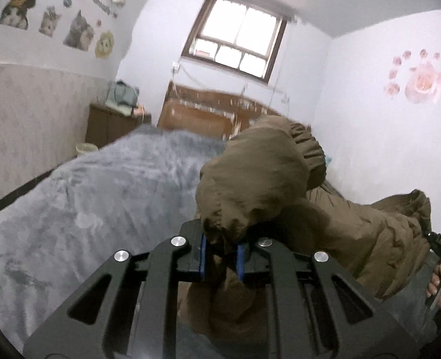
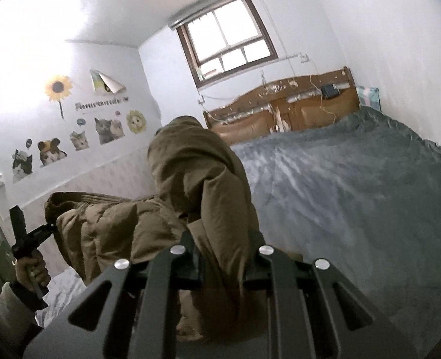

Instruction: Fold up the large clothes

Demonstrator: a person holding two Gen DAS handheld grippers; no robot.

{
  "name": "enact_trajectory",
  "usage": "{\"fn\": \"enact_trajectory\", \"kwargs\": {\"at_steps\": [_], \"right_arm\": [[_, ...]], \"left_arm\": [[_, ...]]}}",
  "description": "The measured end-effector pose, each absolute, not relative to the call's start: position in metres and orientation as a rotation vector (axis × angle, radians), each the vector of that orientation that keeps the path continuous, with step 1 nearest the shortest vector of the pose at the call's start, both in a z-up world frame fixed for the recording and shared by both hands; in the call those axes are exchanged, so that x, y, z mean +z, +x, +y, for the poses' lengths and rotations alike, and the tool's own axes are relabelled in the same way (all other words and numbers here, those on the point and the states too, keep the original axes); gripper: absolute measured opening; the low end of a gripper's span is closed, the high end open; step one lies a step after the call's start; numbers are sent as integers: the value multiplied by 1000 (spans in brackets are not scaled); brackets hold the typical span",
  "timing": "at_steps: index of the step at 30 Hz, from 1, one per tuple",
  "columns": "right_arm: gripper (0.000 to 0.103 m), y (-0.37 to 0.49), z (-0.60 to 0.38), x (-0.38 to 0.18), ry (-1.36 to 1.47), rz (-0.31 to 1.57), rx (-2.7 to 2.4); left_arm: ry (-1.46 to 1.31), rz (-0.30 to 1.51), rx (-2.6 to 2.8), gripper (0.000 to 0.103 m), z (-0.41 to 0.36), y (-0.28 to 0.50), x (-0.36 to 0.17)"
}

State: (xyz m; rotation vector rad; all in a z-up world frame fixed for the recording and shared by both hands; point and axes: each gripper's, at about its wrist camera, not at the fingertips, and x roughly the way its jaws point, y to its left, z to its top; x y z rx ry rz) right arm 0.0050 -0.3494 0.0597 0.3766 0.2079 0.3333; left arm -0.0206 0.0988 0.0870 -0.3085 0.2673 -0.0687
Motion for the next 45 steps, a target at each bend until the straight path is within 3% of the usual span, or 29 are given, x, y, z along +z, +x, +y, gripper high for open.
{"fn": "enact_trajectory", "kwargs": {"at_steps": [6, 14, 22, 26, 28, 29, 31, 34, 36, 38, 45], "right_arm": [[16, -5, -358, 52, 482, 199, 433], [16, 57, -356, 37, 446, 285, 293], [15, 138, -341, 14, 321, 370, 142], [17, 175, -332, -7, 256, 428, 79], [19, 194, -328, -26, 270, 477, 52], [20, 202, -325, -37, 271, 510, 34], [24, 216, -317, -66, 263, 586, -16], [43, 227, -309, -97, 221, 674, -52], [69, 231, -311, -104, 206, 696, -90], [85, 229, -316, -98, 217, 690, -116], [100, 159, -322, -9, 273, 442, -211]], "left_arm": [[-319, 264, -63, 14, 100, -43, 84], [-248, 325, 0, 14, 94, 33, 87], [-167, 405, 105, 17, 94, 121, 55], [-86, 530, 206, 24, 92, 173, 8], [-119, 610, 250, 34, 97, 190, -23], [-132, 673, 286, 47, 101, 200, -45], [-188, 758, 319, 52, 117, 204, -83], [-210, 812, 325, 66, 130, 206, -115], [-219, 808, 337, 77, 140, 204, -115], [-224, 797, 352, 82, 129, 207, -101], [-223, 644, 464, 91, 134, 156, -17]]}}
